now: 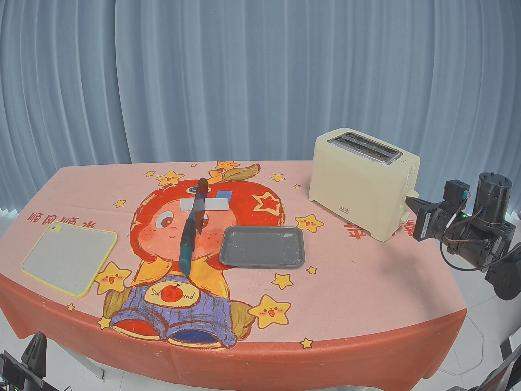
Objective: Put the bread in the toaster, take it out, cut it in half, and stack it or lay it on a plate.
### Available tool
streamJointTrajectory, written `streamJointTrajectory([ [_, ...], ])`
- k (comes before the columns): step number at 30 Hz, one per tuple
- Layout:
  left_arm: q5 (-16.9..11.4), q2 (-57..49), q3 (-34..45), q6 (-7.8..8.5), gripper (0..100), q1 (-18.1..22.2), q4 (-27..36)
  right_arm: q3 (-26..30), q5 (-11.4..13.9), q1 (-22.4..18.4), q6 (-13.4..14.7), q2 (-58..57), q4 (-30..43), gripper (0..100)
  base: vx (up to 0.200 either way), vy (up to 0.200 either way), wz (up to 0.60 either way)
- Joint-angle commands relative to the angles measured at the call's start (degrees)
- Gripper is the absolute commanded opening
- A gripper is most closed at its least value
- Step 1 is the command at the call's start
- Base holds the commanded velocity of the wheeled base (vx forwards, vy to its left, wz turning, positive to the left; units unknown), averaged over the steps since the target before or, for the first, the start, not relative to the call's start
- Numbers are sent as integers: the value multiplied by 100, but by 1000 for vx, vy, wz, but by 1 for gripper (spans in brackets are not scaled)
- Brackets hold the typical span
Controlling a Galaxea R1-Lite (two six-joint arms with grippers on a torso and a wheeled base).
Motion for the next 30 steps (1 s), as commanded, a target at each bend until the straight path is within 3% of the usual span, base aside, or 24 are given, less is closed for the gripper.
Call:
streamJointTrajectory([
  [1, 1, 7, 101, -2, 0, 2, 0, 27, 0, -29, -5, 37, -2, 0, 0, 0, 0],
  [30, 1, 7, 101, -2, 0, 2, 0, -17, 0, -381, 57, 679, -2, 0, 0, 0, 0],
])
